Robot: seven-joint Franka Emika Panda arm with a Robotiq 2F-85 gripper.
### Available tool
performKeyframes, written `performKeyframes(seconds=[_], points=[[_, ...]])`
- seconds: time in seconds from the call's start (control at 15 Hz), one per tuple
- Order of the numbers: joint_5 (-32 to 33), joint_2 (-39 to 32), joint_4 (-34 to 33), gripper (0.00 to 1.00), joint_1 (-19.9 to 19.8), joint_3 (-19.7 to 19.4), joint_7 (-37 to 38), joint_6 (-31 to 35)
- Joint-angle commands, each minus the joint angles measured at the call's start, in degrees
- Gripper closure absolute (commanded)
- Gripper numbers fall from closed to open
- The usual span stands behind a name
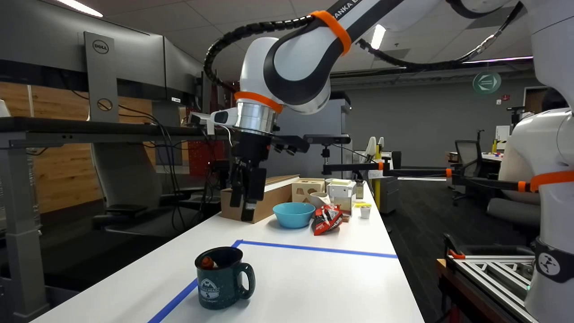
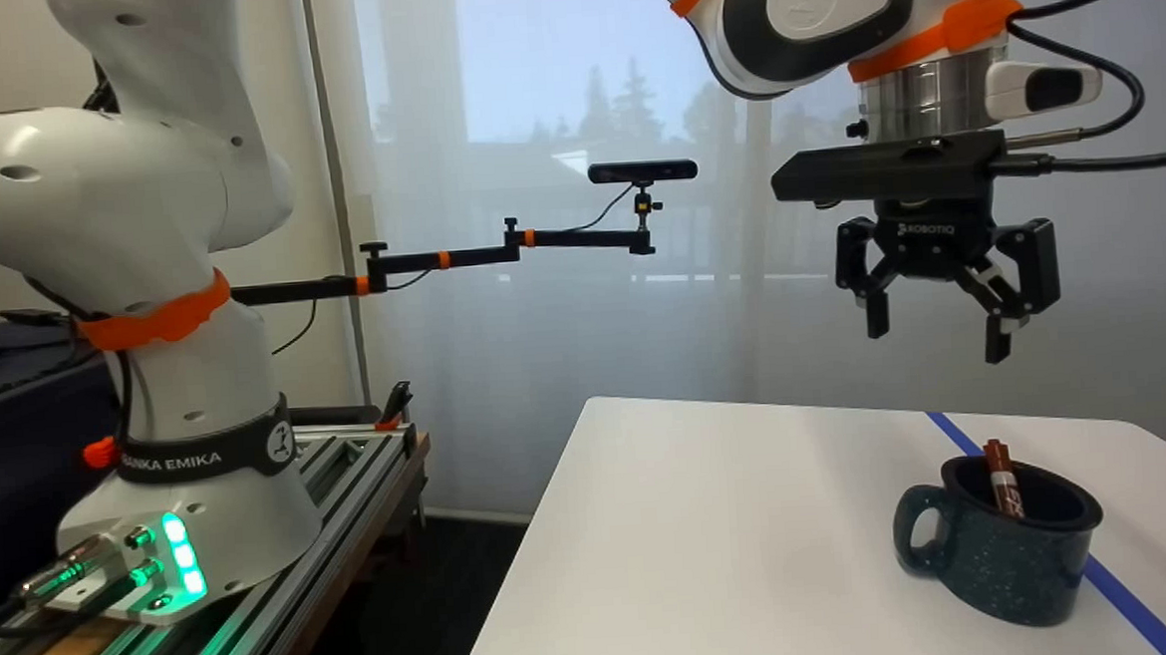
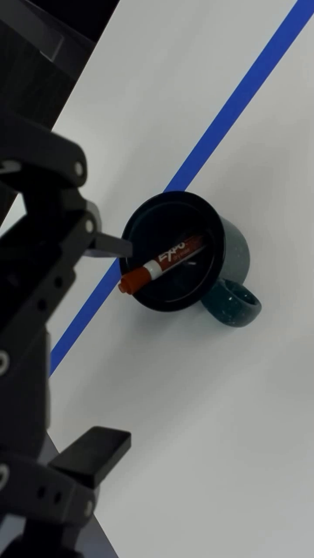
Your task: Remove the marker from the cup
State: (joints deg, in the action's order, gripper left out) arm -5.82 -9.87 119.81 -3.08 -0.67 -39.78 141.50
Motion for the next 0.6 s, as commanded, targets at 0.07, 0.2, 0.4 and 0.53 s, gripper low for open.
performKeyframes(seconds=[0.07,0.2,0.4,0.53], points=[[0.24,0.35,0.40,0.00,-0.80,0.74,0.36,0.01],[0.05,0.79,1.01,0.00,-1.21,0.89,-1.98,0.95],[-1.02,1.42,0.97,0.00,-2.29,1.56,-10.24,0.11],[-1.86,1.33,0.46,0.00,-3.18,1.75,-16.10,-0.50]])
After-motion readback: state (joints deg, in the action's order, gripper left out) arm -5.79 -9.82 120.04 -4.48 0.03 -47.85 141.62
